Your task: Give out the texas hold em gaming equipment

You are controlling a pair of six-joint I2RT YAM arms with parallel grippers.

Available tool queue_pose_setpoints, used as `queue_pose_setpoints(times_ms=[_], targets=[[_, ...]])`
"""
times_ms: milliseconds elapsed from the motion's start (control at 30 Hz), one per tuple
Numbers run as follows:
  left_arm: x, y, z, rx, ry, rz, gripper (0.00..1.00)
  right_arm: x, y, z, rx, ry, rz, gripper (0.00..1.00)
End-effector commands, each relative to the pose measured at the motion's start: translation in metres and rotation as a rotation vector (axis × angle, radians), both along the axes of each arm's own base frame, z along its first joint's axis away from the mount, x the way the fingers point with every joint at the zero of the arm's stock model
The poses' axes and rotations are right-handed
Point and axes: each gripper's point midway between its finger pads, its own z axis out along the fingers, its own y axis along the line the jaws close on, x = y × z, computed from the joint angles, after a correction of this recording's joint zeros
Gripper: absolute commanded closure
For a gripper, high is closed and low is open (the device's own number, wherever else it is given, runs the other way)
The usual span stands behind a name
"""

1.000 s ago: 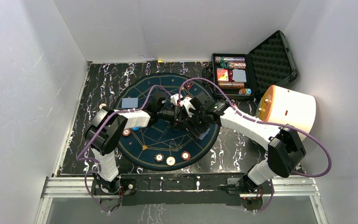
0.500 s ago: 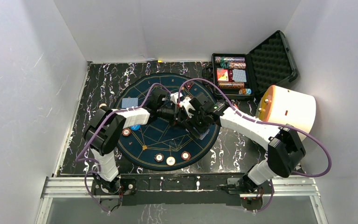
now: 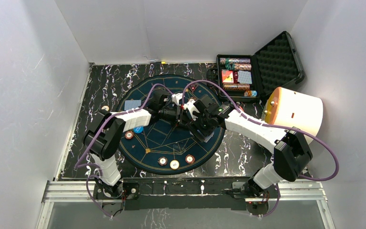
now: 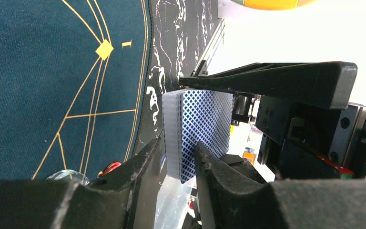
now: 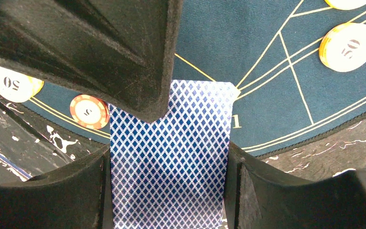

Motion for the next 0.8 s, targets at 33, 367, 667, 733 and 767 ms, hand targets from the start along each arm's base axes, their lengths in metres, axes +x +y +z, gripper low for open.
queue_pose_setpoints(times_ms=[33, 367, 667, 733, 767], targets=[[0.000, 0.003, 0.025, -0.003, -0.064, -0.007, 0.73, 0.010, 0.013, 0.017, 0.066, -0.058, 0.013, 0.72], [0.000, 0.005, 0.031, -0.009, -0.072, -0.009, 0.80, 0.009, 0.012, 0.013, 0.058, -0.060, 0.012, 0.72], [0.003, 0.007, 0.040, -0.020, -0.085, -0.007, 0.83, 0.007, 0.011, 0.007, 0.045, -0.058, 0.014, 0.72], [0.004, 0.006, 0.043, -0.023, -0.092, -0.010, 0.86, 0.007, 0.011, 0.005, 0.039, -0.056, 0.015, 0.72], [0.004, 0.007, 0.043, -0.022, -0.090, -0.010, 0.88, 0.007, 0.011, 0.004, 0.037, -0.057, 0.014, 0.72]])
